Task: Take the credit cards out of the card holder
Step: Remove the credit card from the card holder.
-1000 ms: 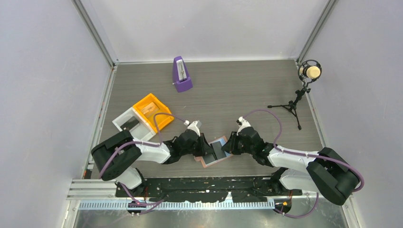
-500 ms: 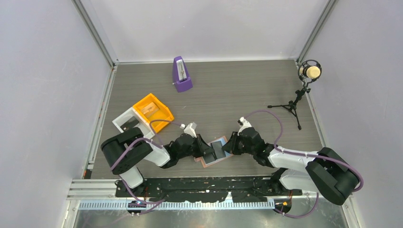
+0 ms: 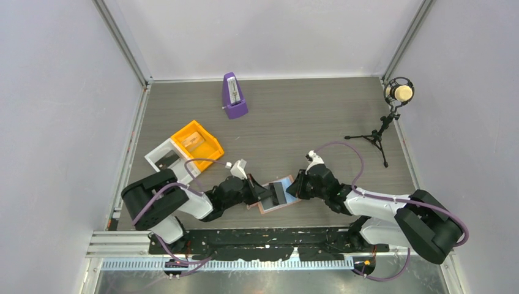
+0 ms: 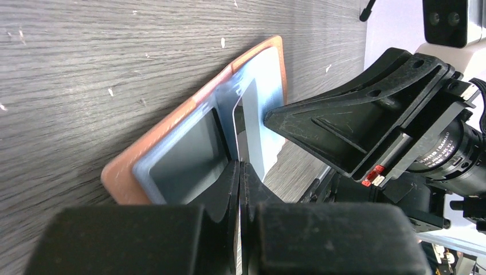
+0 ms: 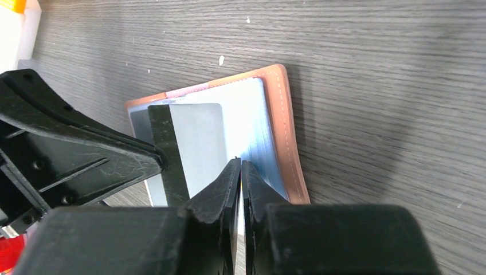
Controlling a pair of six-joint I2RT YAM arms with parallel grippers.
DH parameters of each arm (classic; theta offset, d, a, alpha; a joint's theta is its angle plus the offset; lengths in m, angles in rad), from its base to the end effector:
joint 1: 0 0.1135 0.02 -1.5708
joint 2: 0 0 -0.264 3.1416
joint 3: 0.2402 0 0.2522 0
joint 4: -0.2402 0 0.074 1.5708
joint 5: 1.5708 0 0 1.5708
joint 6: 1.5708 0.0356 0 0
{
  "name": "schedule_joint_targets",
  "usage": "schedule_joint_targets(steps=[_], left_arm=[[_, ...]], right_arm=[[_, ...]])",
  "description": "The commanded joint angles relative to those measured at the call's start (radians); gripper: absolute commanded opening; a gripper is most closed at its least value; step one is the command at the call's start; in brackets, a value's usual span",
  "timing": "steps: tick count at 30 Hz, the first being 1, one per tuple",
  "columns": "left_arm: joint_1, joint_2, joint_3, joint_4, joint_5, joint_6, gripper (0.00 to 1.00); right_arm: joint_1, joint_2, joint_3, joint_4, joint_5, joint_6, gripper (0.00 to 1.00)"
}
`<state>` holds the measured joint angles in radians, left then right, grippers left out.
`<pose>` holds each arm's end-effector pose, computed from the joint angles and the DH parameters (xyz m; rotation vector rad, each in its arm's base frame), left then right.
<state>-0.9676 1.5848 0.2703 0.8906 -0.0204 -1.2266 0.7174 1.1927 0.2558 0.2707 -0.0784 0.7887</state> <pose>0.1389 -0.2003 0.1106 -0.3095 2.2600 -1.3004 0.1504 0.1349 0.1294 0.0397 2.3924 0.8634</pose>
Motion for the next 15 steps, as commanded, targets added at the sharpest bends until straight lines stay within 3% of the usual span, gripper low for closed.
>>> schedule_joint_targets(steps=[1, 6, 11, 15], left_arm=[[0.000, -0.060, 0.004, -0.066, -0.057, 0.029, 0.00], [0.000, -0.121, -0.016, -0.112, -0.063, 0.020, 0.00], [0.000, -0.203, -0.008, -0.288, -0.069, 0.038, 0.00], [0.000, -0.270, -0.023, -0.338, -0.088, 0.046, 0.00]], right_arm=[[-0.002, -0.004, 0.007, -0.203, 0.131, -0.051, 0.13], [-0.007, -0.040, 0.047, -0.278, 0.148, -0.092, 0.15], [-0.006, -0.094, 0.102, -0.366, 0.152, -0.139, 0.18], [-0.007, -0.155, 0.132, -0.401, 0.144, -0.185, 0.21]])
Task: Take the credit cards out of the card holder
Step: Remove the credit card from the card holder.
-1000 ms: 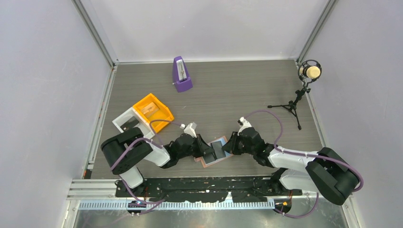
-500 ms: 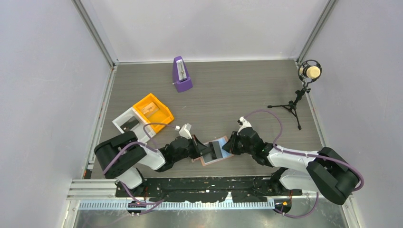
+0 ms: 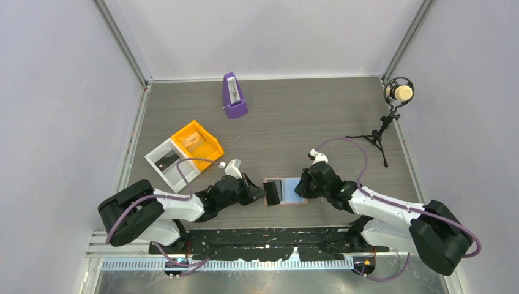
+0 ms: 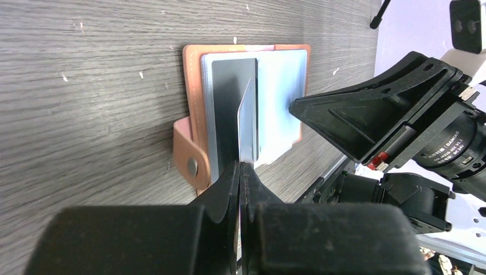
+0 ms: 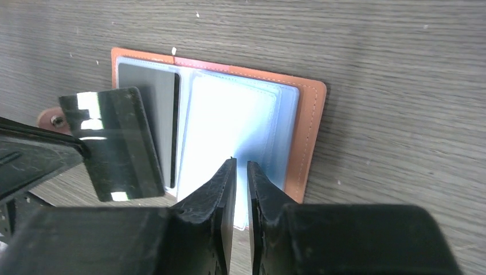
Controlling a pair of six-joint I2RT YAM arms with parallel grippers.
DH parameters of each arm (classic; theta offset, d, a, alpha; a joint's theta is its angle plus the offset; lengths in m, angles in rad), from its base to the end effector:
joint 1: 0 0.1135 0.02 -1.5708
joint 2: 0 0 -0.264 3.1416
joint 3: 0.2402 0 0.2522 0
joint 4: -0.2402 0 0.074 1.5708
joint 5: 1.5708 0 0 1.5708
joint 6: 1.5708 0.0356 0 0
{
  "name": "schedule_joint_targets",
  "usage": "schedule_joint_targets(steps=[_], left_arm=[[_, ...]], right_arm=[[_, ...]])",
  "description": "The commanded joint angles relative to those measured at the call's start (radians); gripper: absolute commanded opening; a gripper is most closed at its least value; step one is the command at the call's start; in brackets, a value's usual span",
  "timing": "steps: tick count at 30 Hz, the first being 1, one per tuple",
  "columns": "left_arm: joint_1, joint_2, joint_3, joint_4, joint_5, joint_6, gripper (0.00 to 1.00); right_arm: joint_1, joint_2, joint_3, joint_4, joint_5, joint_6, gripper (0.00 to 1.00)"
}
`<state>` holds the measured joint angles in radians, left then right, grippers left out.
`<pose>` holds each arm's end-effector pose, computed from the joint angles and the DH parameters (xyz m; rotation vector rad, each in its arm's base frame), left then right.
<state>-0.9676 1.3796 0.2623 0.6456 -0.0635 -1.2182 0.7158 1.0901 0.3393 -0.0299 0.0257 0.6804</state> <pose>0.1316 -0.1870 0.1290 -0.3324 2.2802 -1.2193 0.1484 0.1278 0.1472 -0.0302 2.4467 0.6317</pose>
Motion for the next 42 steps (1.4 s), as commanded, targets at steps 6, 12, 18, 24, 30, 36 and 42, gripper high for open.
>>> schedule_joint_targets(steps=[6, 12, 18, 24, 30, 36, 42], left_arm=[[0.000, -0.220, 0.046, -0.338, -0.083, 0.099, 0.00], [0.000, -0.406, 0.065, -0.551, -0.154, 0.148, 0.00], [0.000, -0.575, 0.048, -0.582, -0.102, 0.230, 0.00], [0.000, -0.624, 0.074, -0.564, 0.030, 0.311, 0.00], [0.000, -0.613, 0.114, -0.540, 0.200, 0.411, 0.00], [0.000, -0.568, 0.165, -0.628, 0.148, 0.328, 0.00], [0.000, -0.564, 0.263, -0.816, -0.015, 0.149, 0.00]], right_arm=[[-0.006, -0.093, 0.117, -0.141, 0.041, -0.156, 0.29], [-0.006, -0.116, 0.158, -0.155, 0.022, -0.172, 0.35], [-0.006, -0.175, 0.154, -0.085, -0.096, -0.198, 0.40], [-0.006, -0.270, 0.123, 0.035, -0.295, -0.248, 0.53], [-0.006, -0.340, 0.089, 0.171, -0.473, -0.248, 0.56], [-0.004, -0.324, 0.135, 0.111, -0.515, -0.290, 0.61], [0.085, -0.413, 0.106, 0.181, -0.355, -0.502, 0.60]])
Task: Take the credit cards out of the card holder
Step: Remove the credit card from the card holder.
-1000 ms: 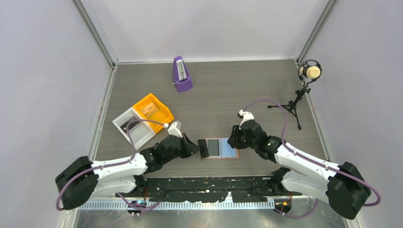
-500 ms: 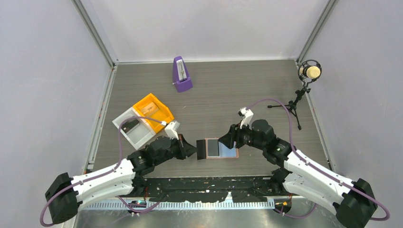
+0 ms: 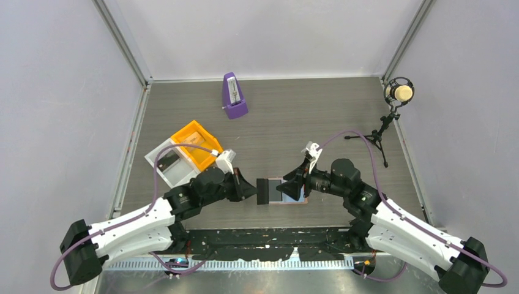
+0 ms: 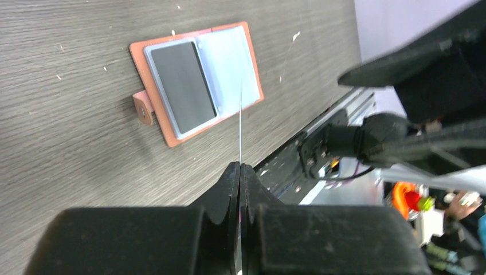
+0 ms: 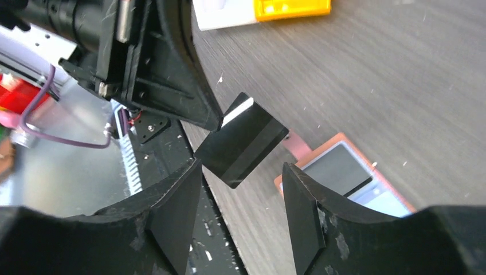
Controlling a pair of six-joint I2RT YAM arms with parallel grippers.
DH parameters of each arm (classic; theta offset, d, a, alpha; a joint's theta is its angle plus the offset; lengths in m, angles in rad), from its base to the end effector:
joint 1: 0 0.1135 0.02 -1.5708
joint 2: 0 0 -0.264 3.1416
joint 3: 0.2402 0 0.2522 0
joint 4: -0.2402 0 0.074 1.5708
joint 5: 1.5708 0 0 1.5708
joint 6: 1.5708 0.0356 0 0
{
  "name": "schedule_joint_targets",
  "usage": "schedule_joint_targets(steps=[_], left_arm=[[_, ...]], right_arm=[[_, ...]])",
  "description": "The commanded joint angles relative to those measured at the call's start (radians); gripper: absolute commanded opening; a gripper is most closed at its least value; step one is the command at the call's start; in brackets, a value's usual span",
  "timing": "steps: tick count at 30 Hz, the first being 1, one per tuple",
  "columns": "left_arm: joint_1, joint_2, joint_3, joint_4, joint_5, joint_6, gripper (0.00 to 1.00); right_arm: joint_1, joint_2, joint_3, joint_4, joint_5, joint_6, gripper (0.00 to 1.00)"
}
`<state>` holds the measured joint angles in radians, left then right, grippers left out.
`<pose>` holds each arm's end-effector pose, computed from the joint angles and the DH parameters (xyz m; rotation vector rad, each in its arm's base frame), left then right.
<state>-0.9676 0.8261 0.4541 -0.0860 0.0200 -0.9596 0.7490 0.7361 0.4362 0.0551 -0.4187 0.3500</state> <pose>0.1068 -0.1564 0.2260 0.0231 2.2603 -1.1674 0.1216 0.1328 0.2499 -0.6947 1.8239 1.1341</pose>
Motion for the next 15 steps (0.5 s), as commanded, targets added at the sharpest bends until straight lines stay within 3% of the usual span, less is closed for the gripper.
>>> schedule_joint_targets(steps=[1, 4, 9, 15], left_arm=[[0.000, -0.017, 0.068, -0.077, -0.114, -0.136, 0.00], [0.000, -0.047, 0.037, -0.023, -0.152, -0.221, 0.00], [0.000, -0.083, 0.050, -0.045, -0.201, -0.334, 0.00], [0.000, -0.127, 0.061, -0.079, -0.203, -0.501, 0.00]], right_arm=[[0.062, -0.065, -0.012, 0.168, 0.133, -0.243, 0.58], [0.106, -0.100, -0.032, 0.305, 0.184, -0.388, 0.58], [0.142, -0.088, -0.007, 0.319, 0.160, -0.673, 0.58], [0.335, -0.071, -0.020, 0.373, 0.382, -0.940, 0.61]])
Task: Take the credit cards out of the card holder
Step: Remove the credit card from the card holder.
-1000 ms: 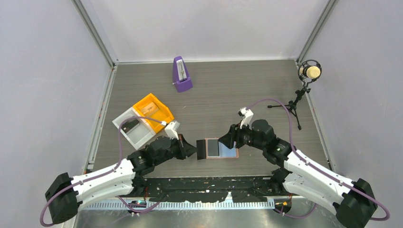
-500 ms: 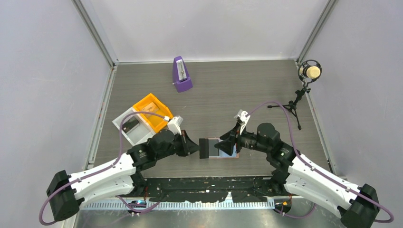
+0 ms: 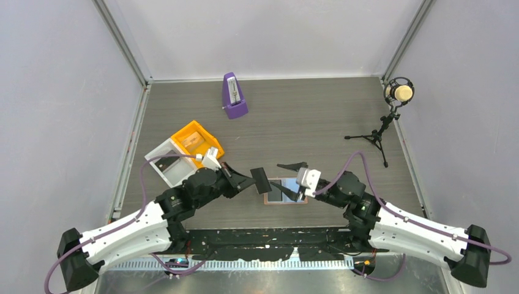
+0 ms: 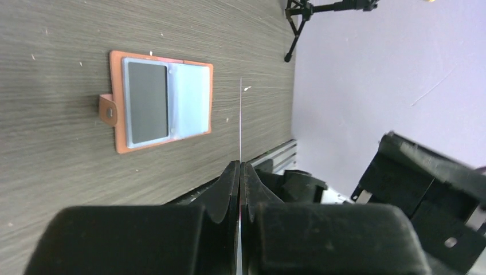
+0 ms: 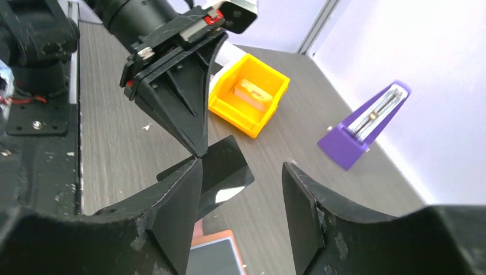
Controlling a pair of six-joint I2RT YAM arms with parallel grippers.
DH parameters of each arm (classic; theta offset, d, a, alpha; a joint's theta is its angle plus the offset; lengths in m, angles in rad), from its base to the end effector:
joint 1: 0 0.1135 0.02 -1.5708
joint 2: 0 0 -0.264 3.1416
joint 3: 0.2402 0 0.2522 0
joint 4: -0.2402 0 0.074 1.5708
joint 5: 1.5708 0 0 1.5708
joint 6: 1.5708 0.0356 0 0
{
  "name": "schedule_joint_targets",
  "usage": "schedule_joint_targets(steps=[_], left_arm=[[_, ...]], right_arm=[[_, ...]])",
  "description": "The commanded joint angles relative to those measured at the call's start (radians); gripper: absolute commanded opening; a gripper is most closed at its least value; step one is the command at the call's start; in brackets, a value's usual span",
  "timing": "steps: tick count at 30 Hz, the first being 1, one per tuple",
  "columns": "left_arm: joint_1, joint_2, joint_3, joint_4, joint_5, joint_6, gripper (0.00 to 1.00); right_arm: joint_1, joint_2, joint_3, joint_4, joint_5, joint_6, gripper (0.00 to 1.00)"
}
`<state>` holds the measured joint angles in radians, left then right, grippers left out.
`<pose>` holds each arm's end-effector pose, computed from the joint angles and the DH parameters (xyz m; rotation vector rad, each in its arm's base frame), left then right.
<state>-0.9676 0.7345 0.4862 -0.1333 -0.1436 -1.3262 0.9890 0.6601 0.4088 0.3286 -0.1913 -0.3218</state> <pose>0.1050 -0.1434 0.2477 -0.5001 2.1563 -1.2974 0.0890 0.1476 0.2810 -1.0544 1.1123 0.6776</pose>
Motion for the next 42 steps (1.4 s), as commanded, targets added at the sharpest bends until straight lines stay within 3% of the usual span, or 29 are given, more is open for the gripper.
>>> schedule_joint_targets(steps=[1, 6, 10, 23, 29, 33, 36, 38, 42], left_arm=[[0.000, -0.044, 0.038, -0.058, -0.045, -0.161, 0.00], [0.000, -0.083, 0.069, -0.169, -0.074, -0.239, 0.00], [0.000, -0.122, 0.061, -0.172, -0.107, -0.262, 0.00], [0.000, -0.156, 0.062, -0.124, -0.086, -0.259, 0.00], [0.000, -0.170, 0.042, -0.098, -0.060, -0.291, 0.00], [0.000, -0.164, 0.022, -0.024, -0.018, -0.317, 0.00], [0.000, -0.155, 0.038, -0.035, -0.026, -0.282, 0.00], [0.000, -0.159, 0.035, -0.032, -0.044, -0.257, 0.12], [0.000, -0.179, 0.052, -0.080, -0.138, -0.091, 0.56]], right_arm=[[0.112, 0.007, 0.010, 0.078, 0.170, -0.319, 0.62], [0.224, -0.018, -0.068, 0.096, 0.186, -0.433, 0.62], [0.299, 0.008, -0.082, 0.098, 0.322, -0.469, 0.62], [0.417, 0.295, -0.039, 0.328, 0.530, -0.554, 0.61], [0.443, 0.359, -0.021, 0.392, 0.603, -0.605, 0.41], [0.448, 0.332, -0.051, 0.444, 0.579, -0.579, 0.10], [0.448, 0.308, -0.057, 0.439, 0.574, -0.548, 0.06], [0.448, 0.298, -0.041, 0.414, 0.598, -0.504, 0.05], [0.433, 0.264, 0.068, 0.165, 0.667, -0.308, 0.05]])
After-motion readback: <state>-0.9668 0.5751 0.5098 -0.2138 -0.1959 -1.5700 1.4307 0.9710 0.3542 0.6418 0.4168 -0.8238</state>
